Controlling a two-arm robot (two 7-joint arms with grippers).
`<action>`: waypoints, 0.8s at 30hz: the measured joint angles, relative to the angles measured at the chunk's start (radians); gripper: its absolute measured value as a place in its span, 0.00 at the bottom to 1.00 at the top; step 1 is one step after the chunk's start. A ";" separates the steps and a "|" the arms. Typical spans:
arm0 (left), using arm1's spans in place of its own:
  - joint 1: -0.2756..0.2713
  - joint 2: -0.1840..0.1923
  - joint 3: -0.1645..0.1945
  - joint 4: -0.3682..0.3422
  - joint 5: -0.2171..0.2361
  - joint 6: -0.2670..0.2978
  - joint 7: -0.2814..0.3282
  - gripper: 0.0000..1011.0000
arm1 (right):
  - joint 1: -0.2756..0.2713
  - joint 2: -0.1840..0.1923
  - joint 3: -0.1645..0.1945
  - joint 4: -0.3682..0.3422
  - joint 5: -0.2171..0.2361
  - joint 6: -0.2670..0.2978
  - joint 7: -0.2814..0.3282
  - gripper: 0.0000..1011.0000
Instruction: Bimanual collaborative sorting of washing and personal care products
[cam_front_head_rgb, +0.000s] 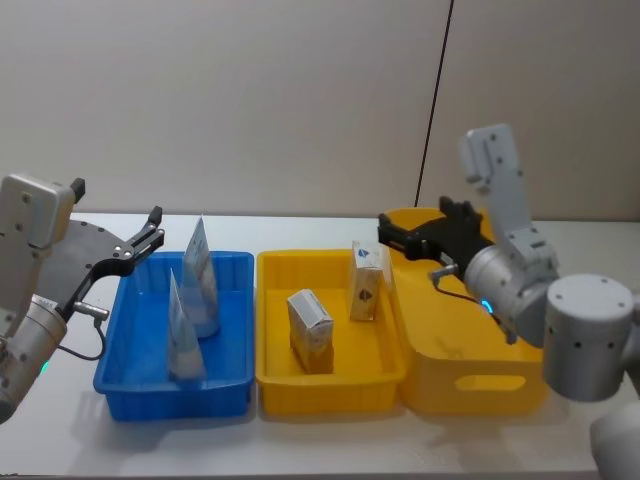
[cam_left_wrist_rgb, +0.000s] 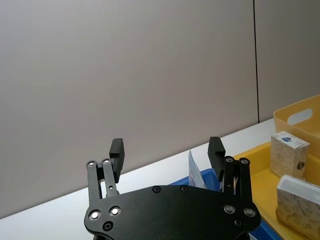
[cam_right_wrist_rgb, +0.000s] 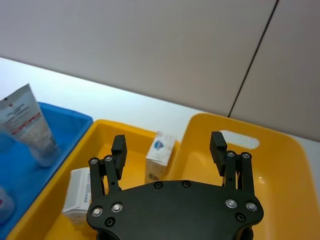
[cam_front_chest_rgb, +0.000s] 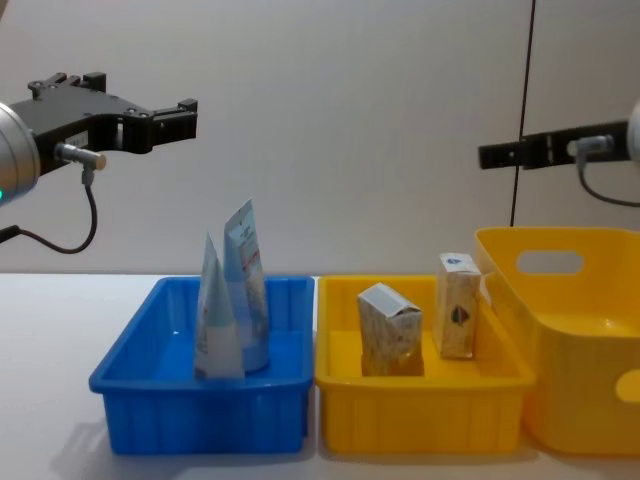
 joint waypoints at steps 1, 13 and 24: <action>0.000 0.000 0.000 0.000 0.000 0.000 0.000 0.99 | 0.006 -0.005 -0.003 0.001 0.004 0.020 0.005 0.99; 0.000 0.000 0.000 0.000 0.000 0.000 0.000 0.99 | 0.048 -0.029 -0.040 0.015 0.013 0.138 0.041 0.99; 0.000 0.000 0.000 0.000 0.000 0.000 0.000 0.99 | 0.083 -0.031 -0.100 0.081 -0.022 0.160 0.069 0.99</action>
